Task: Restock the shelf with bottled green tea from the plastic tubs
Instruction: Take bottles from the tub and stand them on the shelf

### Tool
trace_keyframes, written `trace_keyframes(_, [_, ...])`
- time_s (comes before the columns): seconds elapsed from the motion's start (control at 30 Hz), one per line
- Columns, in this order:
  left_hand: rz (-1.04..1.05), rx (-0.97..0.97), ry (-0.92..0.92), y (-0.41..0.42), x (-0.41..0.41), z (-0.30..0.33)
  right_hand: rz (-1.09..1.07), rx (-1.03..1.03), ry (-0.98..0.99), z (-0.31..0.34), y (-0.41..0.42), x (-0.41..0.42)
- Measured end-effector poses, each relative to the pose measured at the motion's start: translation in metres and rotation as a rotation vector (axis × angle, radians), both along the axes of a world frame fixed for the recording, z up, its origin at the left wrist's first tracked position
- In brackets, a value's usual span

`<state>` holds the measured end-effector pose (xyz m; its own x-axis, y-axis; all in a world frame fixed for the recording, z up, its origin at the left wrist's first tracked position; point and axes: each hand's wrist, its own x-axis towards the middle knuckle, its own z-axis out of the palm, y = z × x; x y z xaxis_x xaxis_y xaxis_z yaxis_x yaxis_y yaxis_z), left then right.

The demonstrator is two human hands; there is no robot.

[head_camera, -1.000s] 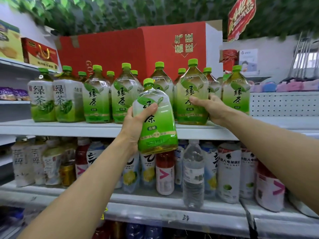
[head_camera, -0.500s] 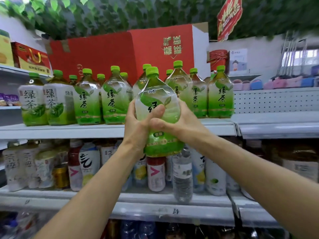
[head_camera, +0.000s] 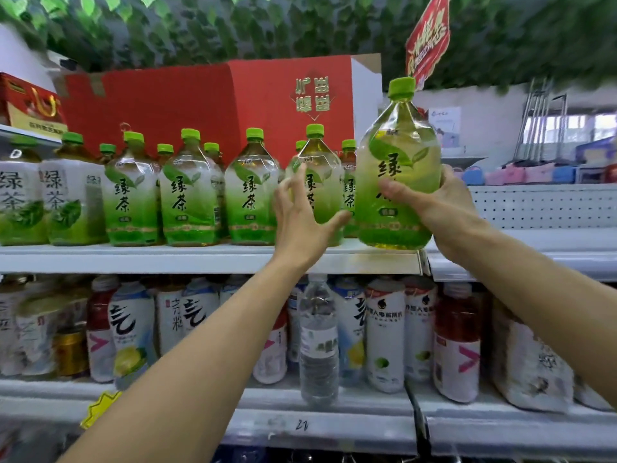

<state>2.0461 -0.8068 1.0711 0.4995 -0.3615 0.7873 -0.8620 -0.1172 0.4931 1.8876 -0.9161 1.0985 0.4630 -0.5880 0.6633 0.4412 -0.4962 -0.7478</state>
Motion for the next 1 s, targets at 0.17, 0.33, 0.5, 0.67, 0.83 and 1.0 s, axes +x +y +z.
trace_keyframes(0.17, [0.273, 0.018, -0.134, -0.029, 0.010, -0.013, -0.035, 0.060, 0.058, -0.002, -0.036, 0.024])
trace_keyframes(0.33, [0.386, -0.015, -0.143, -0.036, 0.011, -0.018, 0.005, 0.075, 0.153, 0.001, -0.062, 0.049])
trace_keyframes(0.5, [0.437, -0.010, -0.114, -0.039, 0.008, -0.015, 0.037, 0.062, 0.231, 0.004, -0.077, 0.066])
trace_keyframes(0.67, [0.446, -0.011, -0.114, -0.041, 0.010, -0.016, 0.064, 0.032, 0.272, 0.006, -0.081, 0.076])
trace_keyframes(0.83, [0.446, -0.002, -0.107, -0.040, 0.009, -0.017, -0.017, 0.047, 0.343, 0.007, -0.070, 0.069])
trace_keyframes(1.0, [0.412, 0.032, -0.068, -0.031, 0.006, -0.020, -0.370, -0.069, 0.452, -0.001, -0.035, 0.058])
